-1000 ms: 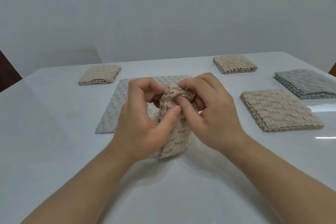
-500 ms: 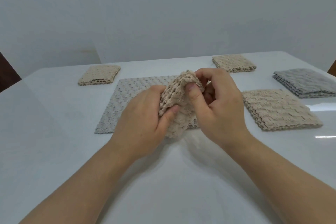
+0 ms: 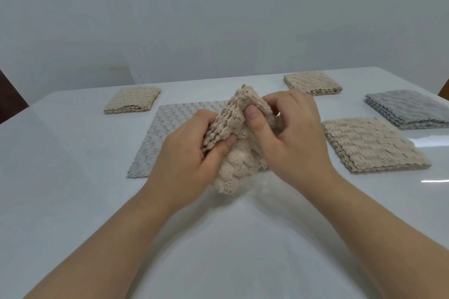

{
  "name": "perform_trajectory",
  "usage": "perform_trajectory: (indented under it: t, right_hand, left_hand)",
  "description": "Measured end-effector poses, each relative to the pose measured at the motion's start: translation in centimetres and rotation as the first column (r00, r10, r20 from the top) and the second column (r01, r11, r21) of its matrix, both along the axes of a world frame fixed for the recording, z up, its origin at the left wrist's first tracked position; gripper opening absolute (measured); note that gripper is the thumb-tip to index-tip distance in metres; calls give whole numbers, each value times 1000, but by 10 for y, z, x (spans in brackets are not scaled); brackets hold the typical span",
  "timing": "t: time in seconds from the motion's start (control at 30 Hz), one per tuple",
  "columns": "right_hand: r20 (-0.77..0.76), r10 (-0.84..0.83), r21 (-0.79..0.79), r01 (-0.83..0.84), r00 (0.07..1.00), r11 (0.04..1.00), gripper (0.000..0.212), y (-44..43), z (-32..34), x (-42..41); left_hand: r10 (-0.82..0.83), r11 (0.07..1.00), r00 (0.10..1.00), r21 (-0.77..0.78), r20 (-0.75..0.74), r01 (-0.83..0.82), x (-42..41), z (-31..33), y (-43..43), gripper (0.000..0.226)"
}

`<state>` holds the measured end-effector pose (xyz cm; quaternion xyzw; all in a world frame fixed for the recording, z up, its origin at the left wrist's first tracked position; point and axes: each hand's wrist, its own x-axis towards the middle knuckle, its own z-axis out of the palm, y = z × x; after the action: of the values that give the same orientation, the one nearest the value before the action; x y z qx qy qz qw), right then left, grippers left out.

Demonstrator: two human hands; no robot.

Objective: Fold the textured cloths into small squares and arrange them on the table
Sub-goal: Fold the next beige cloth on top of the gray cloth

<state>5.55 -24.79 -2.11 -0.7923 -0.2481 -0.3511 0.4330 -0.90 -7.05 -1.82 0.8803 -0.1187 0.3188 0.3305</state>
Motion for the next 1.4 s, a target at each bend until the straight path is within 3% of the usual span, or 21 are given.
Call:
perform_trajectory:
  t: [0.13, 0.33, 0.5, 0.6, 0.7, 0.8, 0.9, 1.0, 1.1, 1.2, 1.27, 1.4]
  right_hand:
    - [42, 25, 62, -27, 999, 998, 32, 0, 2, -1]
    - [-225, 70, 1, -72, 972, 997, 32, -5, 5, -3]
    - [-401, 58, -60, -89, 914, 994, 35, -6, 1, 4]
    - [-502, 82, -72, -136, 861, 988, 35, -7, -3, 6]
    - [-528, 87, -135, -184, 845, 974, 34, -4, -5, 4]
    - [-520, 98, -172, -216, 849, 961, 34, 2, -8, 0]
    - [-508, 91, -199, -220, 857, 955, 34, 7, -11, -1]
    - [-510, 104, -194, -233, 854, 953, 33, 10, -14, 0]
    - [-535, 104, -144, -212, 838, 967, 33, 8, -14, 3]
    - [-579, 99, -110, -198, 809, 974, 44, 5, -15, 8]
    - [-635, 148, -56, -236, 758, 970, 51, 2, -15, 10]
    - [-738, 361, 162, -370, 569, 915, 50, -5, -9, 9]
  left_hand:
    - [-100, 971, 988, -230, -118, 71, -3, 2, -3, 24]
    - [-160, 939, 955, -337, -248, 70, 0, 2, -3, 31]
    - [-320, 822, 807, -569, -496, -24, 6, -2, 3, 30]
    - [-384, 824, 674, -563, -632, -58, 7, -2, 5, 31]
    - [-395, 795, 657, -598, -642, -106, 9, 0, 5, 15]
    - [-444, 743, 645, -658, -622, -122, 12, -1, 3, 36]
    - [-395, 735, 677, -656, -621, -173, 15, -8, -3, 47]
    - [-169, 865, 773, -468, -612, -181, 21, -19, -6, 38]
    - [-3, 930, 870, -321, -493, -179, 23, -23, -3, 34]
    - [84, 944, 929, -269, -360, -189, 23, -19, 6, 28]
    - [92, 933, 951, -309, -296, -186, 22, -16, 11, 24]
    - [103, 918, 965, -350, -242, -185, 24, -15, 16, 24]
